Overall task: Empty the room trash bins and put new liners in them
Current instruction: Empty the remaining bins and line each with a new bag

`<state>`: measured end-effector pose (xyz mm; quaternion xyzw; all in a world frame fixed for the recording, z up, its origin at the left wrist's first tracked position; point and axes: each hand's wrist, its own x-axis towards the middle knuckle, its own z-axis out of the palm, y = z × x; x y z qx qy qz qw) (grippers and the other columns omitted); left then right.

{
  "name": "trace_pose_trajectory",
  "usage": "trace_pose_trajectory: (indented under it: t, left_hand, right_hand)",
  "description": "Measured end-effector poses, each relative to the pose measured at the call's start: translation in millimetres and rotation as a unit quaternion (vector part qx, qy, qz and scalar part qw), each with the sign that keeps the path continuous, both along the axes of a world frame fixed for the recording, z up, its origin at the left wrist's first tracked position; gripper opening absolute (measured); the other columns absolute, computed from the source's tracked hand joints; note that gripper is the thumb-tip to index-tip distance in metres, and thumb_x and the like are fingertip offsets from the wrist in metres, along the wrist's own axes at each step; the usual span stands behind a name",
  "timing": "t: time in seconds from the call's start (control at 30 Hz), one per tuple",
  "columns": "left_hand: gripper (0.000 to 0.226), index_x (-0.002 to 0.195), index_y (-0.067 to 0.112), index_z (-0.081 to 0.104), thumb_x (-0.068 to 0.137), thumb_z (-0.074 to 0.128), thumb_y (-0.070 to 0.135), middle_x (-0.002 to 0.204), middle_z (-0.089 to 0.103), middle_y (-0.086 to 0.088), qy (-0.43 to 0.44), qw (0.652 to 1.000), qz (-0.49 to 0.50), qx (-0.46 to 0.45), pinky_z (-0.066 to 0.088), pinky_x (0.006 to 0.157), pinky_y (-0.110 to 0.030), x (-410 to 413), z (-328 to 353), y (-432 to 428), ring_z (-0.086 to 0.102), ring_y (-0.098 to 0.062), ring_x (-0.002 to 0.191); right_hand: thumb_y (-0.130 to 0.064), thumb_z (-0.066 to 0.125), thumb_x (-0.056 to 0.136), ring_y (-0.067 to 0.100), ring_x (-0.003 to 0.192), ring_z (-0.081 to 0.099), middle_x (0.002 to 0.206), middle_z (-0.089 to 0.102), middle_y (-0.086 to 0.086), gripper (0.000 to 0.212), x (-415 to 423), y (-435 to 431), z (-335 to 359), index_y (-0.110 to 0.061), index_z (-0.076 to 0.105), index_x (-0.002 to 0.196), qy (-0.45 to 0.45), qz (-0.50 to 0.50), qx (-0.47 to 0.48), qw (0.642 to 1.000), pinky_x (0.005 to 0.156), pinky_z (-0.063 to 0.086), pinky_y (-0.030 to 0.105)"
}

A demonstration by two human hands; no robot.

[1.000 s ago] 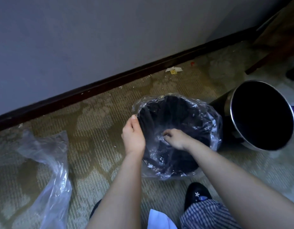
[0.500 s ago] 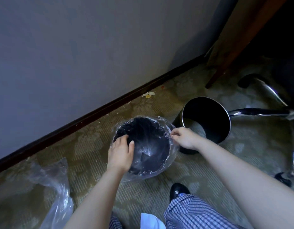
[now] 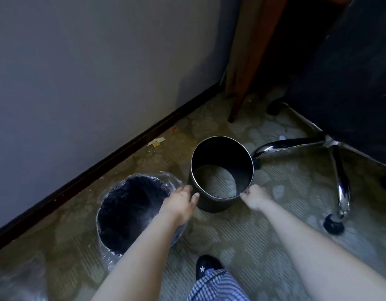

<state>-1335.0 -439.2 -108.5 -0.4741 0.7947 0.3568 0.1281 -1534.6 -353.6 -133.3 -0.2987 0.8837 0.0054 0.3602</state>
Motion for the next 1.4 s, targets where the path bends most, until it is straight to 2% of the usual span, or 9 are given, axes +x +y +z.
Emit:
trace_pose_trajectory:
  t: [0.17, 0.3, 0.4, 0.5, 0.67, 0.8, 0.93, 1.23, 1.4]
  left_hand:
    - [0.053, 0.145, 0.010, 0.027, 0.101, 0.033, 0.038, 0.148, 0.035, -0.014, -0.027, 0.999, -0.001, 0.037, 0.028, 0.111, -0.038, -33.4, -31.8, 0.8, 0.031, -0.028, 0.137]
    - [0.058, 0.146, 0.007, 0.022, 0.100, 0.034, 0.039, 0.145, 0.038, -0.016, -0.047, 0.998, -0.008, 0.044, 0.029, 0.110, -0.039, -42.4, -52.0, -3.6, 0.033, -0.030, 0.135]
    - [0.063, 0.149, 0.004, 0.014, 0.101, 0.033, 0.039, 0.153, 0.027, -0.016, -0.042, 0.998, 0.006, 0.048, 0.022, 0.115, -0.036, -44.7, -55.5, -8.7, 0.024, -0.029, 0.141]
    - [0.064, 0.150, 0.005, 0.009, 0.101, 0.033, 0.038, 0.156, 0.021, -0.015, -0.015, 0.997, 0.036, 0.062, 0.018, 0.114, -0.033, -45.0, -57.1, -9.0, 0.020, -0.027, 0.143]
    - [0.057, 0.148, 0.008, 0.021, 0.101, 0.037, 0.035, 0.148, 0.036, -0.016, 0.061, 0.988, 0.097, 0.101, 0.028, 0.107, -0.028, -46.2, -50.3, 3.1, 0.034, -0.028, 0.137]
    - [0.054, 0.147, 0.018, 0.024, 0.099, 0.037, 0.039, 0.141, 0.048, -0.010, 0.122, 0.979, 0.141, 0.089, 0.037, 0.103, -0.033, -46.1, -25.9, 10.4, 0.046, -0.029, 0.127]
    - [0.047, 0.142, 0.020, 0.028, 0.100, 0.035, 0.040, 0.131, 0.056, -0.011, 0.156, 0.973, 0.168, 0.027, 0.042, 0.100, -0.043, -40.9, 29.5, 10.4, 0.054, -0.030, 0.117]
    - [0.032, 0.126, 0.019, 0.041, 0.100, 0.037, 0.037, 0.105, 0.060, 0.002, 0.186, 0.960, 0.178, -0.106, 0.043, 0.078, -0.029, 36.9, 183.9, 52.0, 0.059, -0.019, 0.092]
    - [0.027, 0.119, 0.024, 0.042, 0.100, 0.032, 0.040, 0.095, 0.063, 0.004, 0.182, 0.944, 0.228, -0.155, 0.047, 0.083, -0.037, 108.2, 238.4, 80.8, 0.062, -0.021, 0.091]
  right_hand:
    - [-0.036, 0.044, 0.098, 0.033, 0.105, 0.061, 0.118, 0.062, 0.021, 0.036, -10.6, -4.1, -39.4, -0.006, 0.060, 0.107, -0.021, -0.090, -0.016, 0.996, 0.088, 0.046, 0.035]
    - [-0.030, 0.045, 0.098, 0.025, 0.052, 0.060, 0.104, 0.067, 0.024, 0.035, -10.4, -14.1, -69.0, 0.002, 0.059, 0.100, -0.079, -0.213, -0.069, 0.971, 0.040, 0.047, 0.025]
    - [-0.019, 0.040, 0.099, 0.012, 0.026, 0.050, 0.095, 0.066, 0.028, 0.027, -9.3, -19.4, -80.7, 0.002, 0.054, 0.090, -0.102, -0.280, -0.120, 0.947, 0.027, 0.039, 0.018]
    - [-0.015, 0.038, 0.100, 0.017, 0.035, 0.056, 0.090, 0.064, 0.025, 0.025, -8.7, -15.3, -85.6, 0.003, 0.056, 0.093, -0.108, -0.314, -0.154, 0.931, 0.029, 0.042, 0.019]
    - [-0.008, 0.040, 0.096, 0.027, 0.051, 0.062, 0.084, 0.061, 0.019, 0.035, -16.1, 7.7, -69.8, -0.006, 0.049, 0.063, -0.081, -0.303, -0.192, 0.930, 0.048, 0.054, 0.031]
    - [-0.009, 0.041, 0.096, 0.037, 0.074, 0.067, 0.095, 0.064, 0.023, 0.027, -26.0, 20.9, -19.9, -0.002, 0.056, 0.075, -0.075, -0.263, -0.234, 0.933, 0.059, 0.058, 0.036]
    - [-0.018, 0.043, 0.096, 0.036, 0.077, 0.065, 0.084, 0.067, 0.020, 0.033, -27.0, 31.9, 44.3, 0.001, 0.063, 0.079, -0.021, -0.180, -0.268, 0.946, 0.075, 0.055, 0.048]
    - [-0.021, 0.043, 0.096, 0.028, 0.068, 0.049, 0.062, 0.050, 0.006, 0.041, 30.1, 57.0, 202.8, -0.013, 0.038, 0.055, 0.044, -0.045, -0.357, 0.932, 0.058, 0.030, 0.034]
    - [-0.019, 0.043, 0.095, 0.031, 0.067, 0.049, 0.060, 0.051, 0.008, 0.040, 89.9, 71.5, 251.6, -0.014, 0.036, 0.055, 0.024, 0.014, -0.394, 0.919, 0.062, 0.034, 0.035]
